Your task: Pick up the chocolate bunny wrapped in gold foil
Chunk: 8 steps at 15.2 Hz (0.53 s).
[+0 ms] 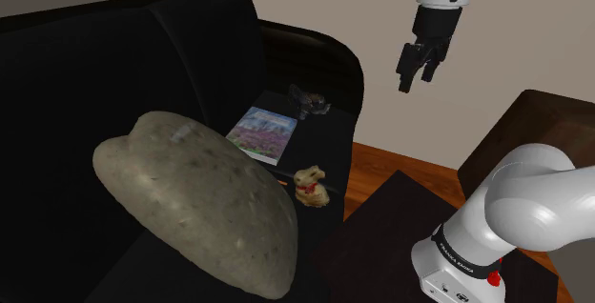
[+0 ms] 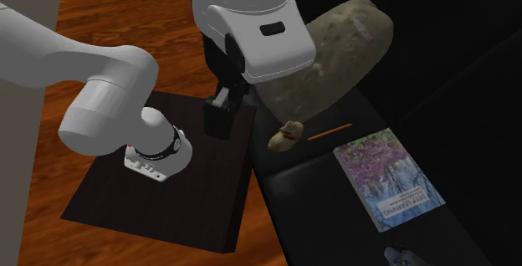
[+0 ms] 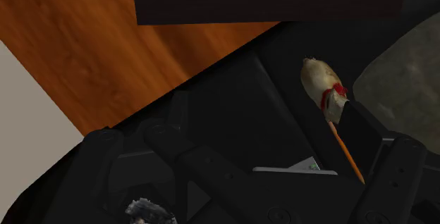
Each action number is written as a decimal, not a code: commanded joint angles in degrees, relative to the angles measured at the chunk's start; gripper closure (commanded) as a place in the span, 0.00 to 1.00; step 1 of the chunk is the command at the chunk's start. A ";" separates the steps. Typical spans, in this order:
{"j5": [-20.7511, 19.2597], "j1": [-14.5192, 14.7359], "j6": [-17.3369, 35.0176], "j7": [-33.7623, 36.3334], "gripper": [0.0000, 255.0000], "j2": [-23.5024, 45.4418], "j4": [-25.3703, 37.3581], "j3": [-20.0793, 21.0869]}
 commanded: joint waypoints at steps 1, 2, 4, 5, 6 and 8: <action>0.00 0.00 0.00 0.00 0.00 0.00 0.00 0.00; 0.39 0.34 1.61 0.41 0.00 1.08 -0.86 0.40; 1.14 1.06 4.87 1.23 0.00 3.46 -2.40 1.20; 1.50 1.42 6.51 1.62 0.00 4.76 -3.06 1.60; 1.86 1.78 8.16 2.00 0.00 6.13 -3.66 2.00; 2.54 2.50 11.48 2.74 0.00 9.09 -4.65 2.81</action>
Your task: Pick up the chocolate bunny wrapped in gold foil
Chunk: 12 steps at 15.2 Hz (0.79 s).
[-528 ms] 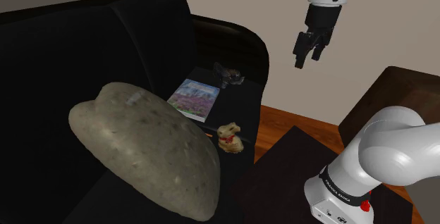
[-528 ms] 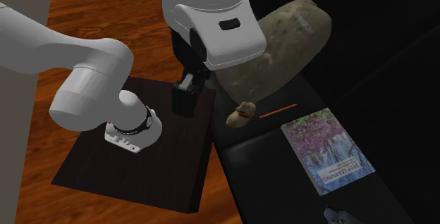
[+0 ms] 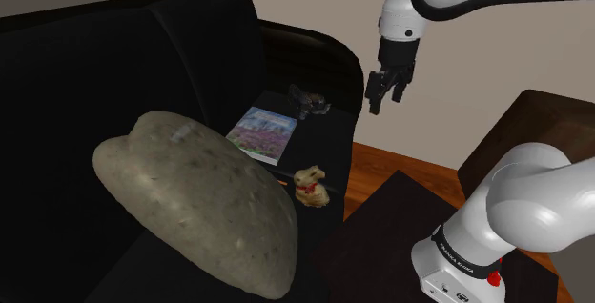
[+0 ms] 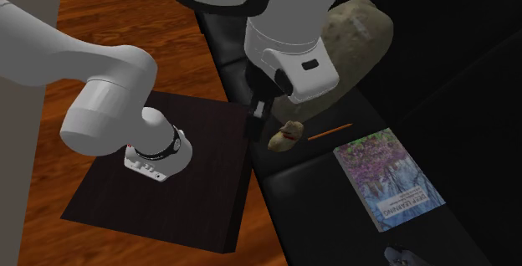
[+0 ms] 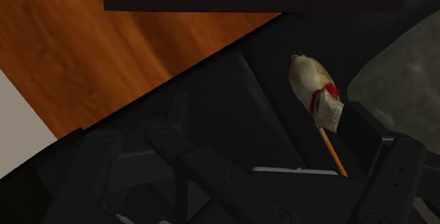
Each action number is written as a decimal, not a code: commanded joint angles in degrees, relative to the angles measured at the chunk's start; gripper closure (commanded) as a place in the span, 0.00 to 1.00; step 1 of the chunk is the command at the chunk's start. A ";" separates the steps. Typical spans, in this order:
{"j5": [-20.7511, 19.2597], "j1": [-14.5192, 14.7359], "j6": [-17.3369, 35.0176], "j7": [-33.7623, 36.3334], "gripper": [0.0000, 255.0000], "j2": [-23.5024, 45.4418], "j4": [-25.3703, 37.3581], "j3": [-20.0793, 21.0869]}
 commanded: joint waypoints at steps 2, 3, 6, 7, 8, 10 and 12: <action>1.00 1.04 4.87 1.08 0.00 5.13 -0.59 1.21; 1.30 1.40 6.52 1.43 0.00 6.85 -0.83 1.61; 2.11 2.39 11.39 2.43 0.00 12.35 -1.12 2.86; 2.35 2.71 12.98 2.76 0.00 14.29 -1.06 3.27; 2.56 3.02 14.54 3.08 0.00 16.27 -0.93 3.68; 2.90 3.64 17.57 3.74 0.00 20.37 -0.45 4.48; 3.14 4.22 20.45 4.41 0.00 24.62 0.32 5.28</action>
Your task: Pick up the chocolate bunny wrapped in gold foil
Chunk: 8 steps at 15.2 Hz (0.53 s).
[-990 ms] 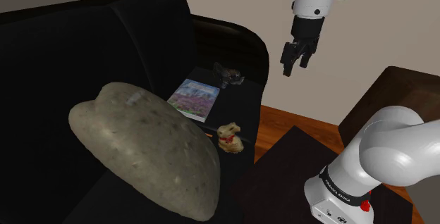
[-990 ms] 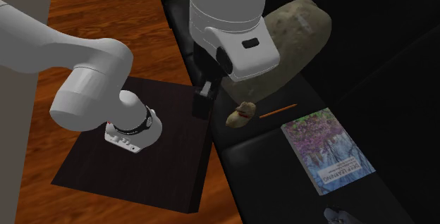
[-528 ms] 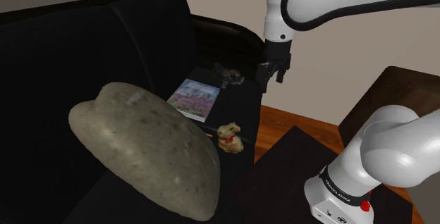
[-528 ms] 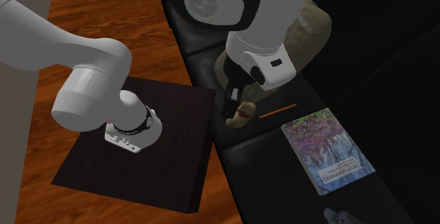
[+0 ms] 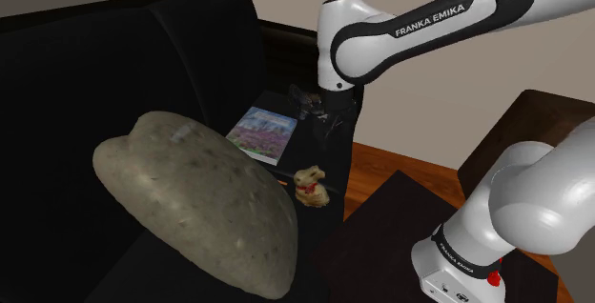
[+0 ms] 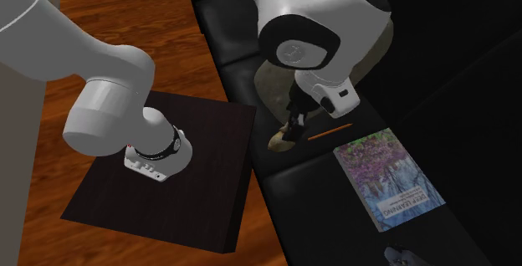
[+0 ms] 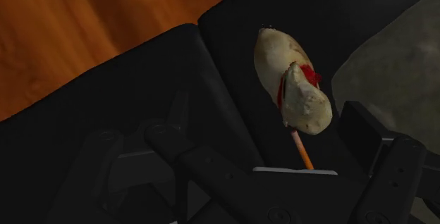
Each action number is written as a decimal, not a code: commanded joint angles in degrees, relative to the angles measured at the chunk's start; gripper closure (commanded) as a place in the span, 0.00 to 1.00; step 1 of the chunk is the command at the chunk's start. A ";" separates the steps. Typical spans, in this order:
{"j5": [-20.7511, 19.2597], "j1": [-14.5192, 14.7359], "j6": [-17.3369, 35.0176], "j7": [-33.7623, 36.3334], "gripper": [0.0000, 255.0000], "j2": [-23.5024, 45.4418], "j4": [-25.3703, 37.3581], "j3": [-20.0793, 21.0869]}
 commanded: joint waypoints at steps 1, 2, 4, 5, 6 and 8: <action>0.25 0.62 3.00 0.71 0.00 4.15 0.61 0.82; 0.29 0.90 4.33 1.06 0.00 6.34 1.17 1.20; 0.25 1.45 6.85 1.79 0.00 10.79 2.51 1.93; 0.18 1.73 8.03 2.16 0.00 13.04 3.28 2.27; 0.08 2.01 9.15 2.54 0.00 15.30 4.12 2.59; -0.24 2.61 11.21 3.33 0.00 19.84 5.99 3.17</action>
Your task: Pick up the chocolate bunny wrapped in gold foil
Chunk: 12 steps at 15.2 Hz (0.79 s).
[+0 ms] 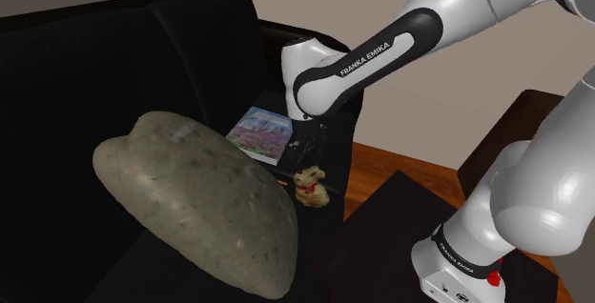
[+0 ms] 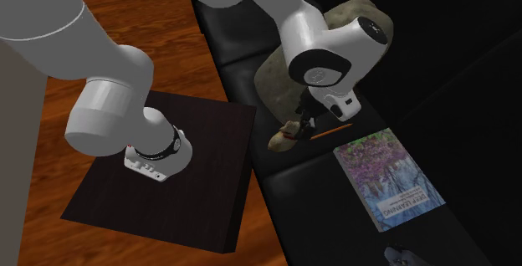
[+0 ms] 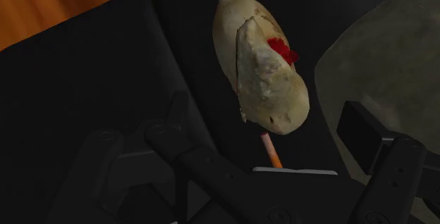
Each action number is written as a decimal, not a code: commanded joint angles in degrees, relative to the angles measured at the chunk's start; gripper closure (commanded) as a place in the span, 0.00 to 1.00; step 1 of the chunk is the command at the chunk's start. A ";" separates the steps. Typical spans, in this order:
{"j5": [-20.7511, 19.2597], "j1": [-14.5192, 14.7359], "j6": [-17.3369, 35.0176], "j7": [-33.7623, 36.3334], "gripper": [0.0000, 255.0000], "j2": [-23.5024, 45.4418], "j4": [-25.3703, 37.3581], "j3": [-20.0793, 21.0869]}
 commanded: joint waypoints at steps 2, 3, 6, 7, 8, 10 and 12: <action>-0.49 0.57 2.87 0.80 0.00 5.13 1.72 0.46; -0.62 0.58 3.63 0.89 0.00 5.78 1.60 0.43; -1.01 0.64 5.87 1.17 0.00 7.78 1.33 0.33; -1.16 0.66 6.61 1.27 0.00 8.46 1.27 0.29; -1.30 0.68 7.35 1.37 0.00 9.16 1.22 0.25; -1.38 0.70 7.78 1.43 0.00 9.56 1.19 0.22; -1.40 0.71 7.83 1.46 1.00 9.66 1.24 0.22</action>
